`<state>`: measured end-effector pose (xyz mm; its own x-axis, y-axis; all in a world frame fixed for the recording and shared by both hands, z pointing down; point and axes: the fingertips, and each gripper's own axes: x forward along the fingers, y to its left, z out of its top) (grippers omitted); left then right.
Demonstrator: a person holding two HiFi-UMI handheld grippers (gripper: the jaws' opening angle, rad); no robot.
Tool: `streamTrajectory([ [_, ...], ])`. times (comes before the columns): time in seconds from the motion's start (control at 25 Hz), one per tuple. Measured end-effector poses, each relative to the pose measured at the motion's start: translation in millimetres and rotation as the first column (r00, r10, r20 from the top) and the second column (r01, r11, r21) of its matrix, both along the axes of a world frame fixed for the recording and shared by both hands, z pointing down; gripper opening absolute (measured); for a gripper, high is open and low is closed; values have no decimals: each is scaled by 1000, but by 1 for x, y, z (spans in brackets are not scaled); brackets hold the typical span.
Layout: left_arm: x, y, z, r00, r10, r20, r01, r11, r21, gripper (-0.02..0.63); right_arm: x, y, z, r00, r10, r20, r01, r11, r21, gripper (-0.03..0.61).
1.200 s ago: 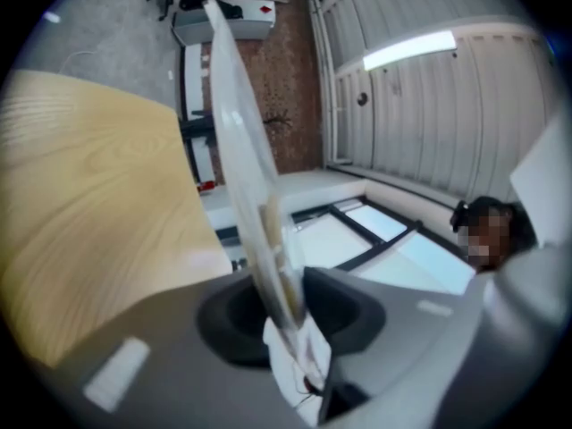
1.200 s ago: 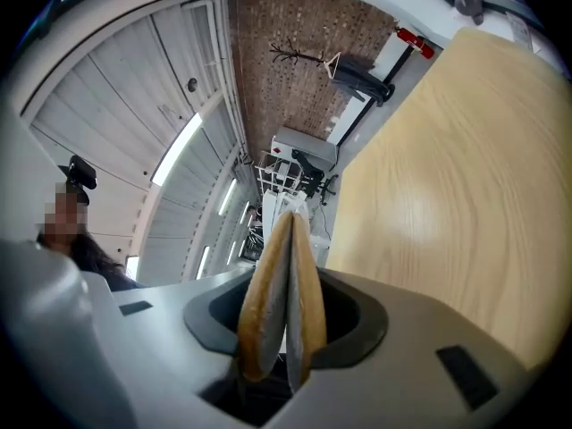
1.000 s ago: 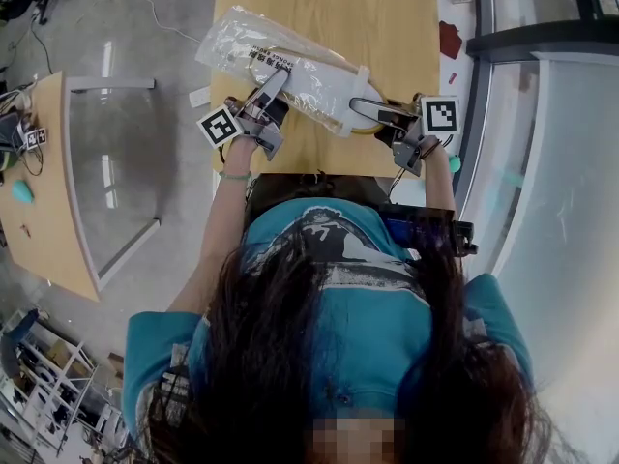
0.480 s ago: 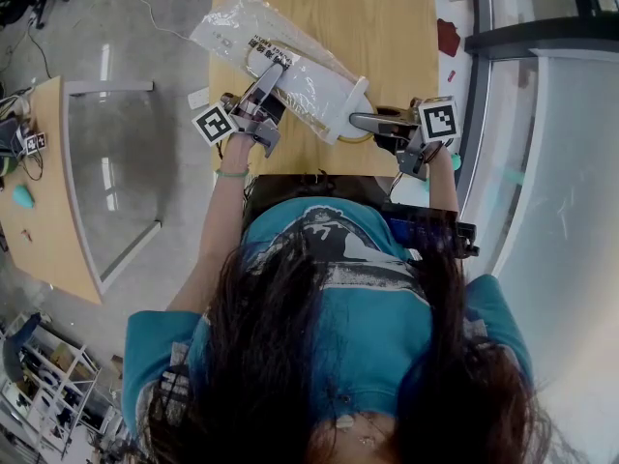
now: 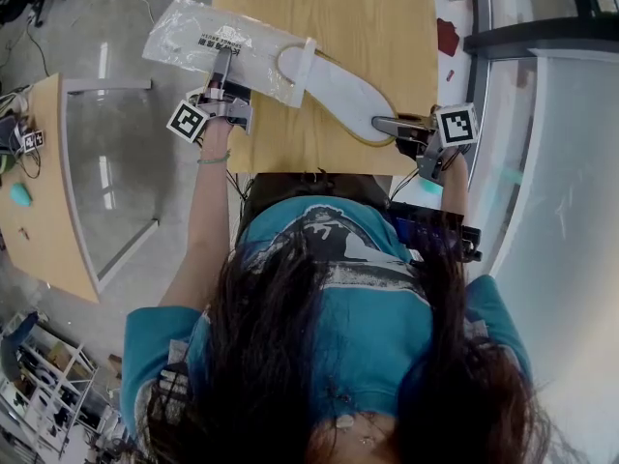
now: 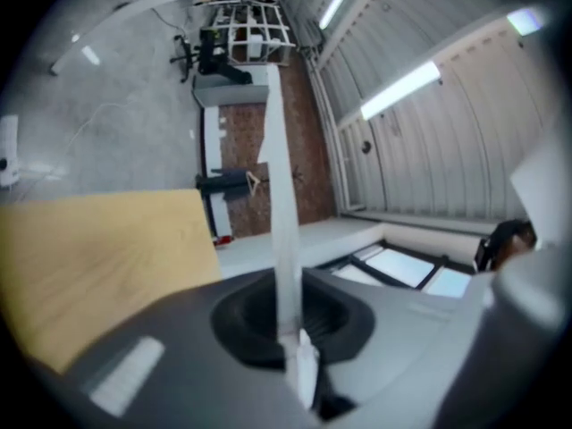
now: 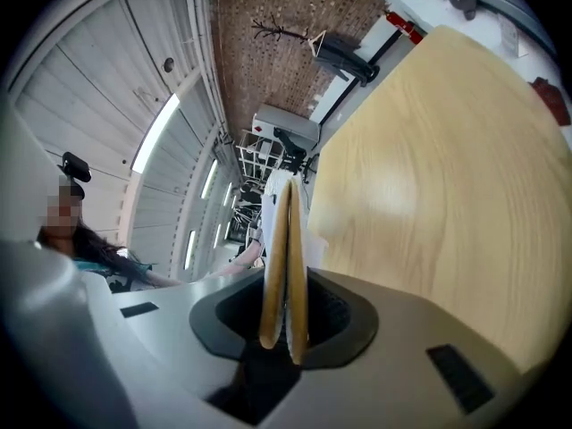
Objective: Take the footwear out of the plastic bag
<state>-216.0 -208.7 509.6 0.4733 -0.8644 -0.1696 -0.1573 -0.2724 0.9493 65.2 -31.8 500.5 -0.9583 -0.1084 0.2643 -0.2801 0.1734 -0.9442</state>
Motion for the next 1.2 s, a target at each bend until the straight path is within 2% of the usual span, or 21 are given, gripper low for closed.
streamTrajectory([
  [0.08,-4,-6,-4,997,28,69,-29,1000,11,-2,11,2,-2,1000,26,-15,-26,999,20,97],
  [0.12,-6,-9,-5,996,25,80,-26,1000,12,-2,15,2,-5,999,37,-20,-37,999,32,97],
  [0.36,-21,-21,8,993,-94,68,97,994,-51,-2,34,-12,-34,986,169,13,-169,981,97,94],
  [0.52,-10,-18,26,988,-98,116,112,986,-120,-2,45,-29,-71,958,247,146,-271,946,180,94],
  [0.6,3,-16,35,991,-86,104,101,984,-148,-2,42,-38,-87,943,257,211,-299,933,201,94],
  [0.68,19,-13,41,995,-72,71,83,982,-172,-2,30,-46,-92,936,245,252,-298,934,199,94],
  [0.76,38,-10,47,997,-45,57,56,979,-194,-2,10,-53,-87,934,231,272,-283,945,167,94],
  [0.88,64,-8,58,999,-12,51,24,972,-233,-2,-22,-61,-62,944,216,251,-248,963,104,94],
  [1.0,79,-9,67,999,-15,46,27,960,-277,-2,-44,-68,-30,942,249,226,-258,966,14,94],
  [1.08,85,-8,74,998,-16,55,33,951,-309,-2,-52,-72,-9,919,315,237,-304,949,-82,94],
  [1.2,91,-7,85,998,-35,48,49,934,-353,-2,-53,-78,22,873,426,237,-378,898,-223,94],
])
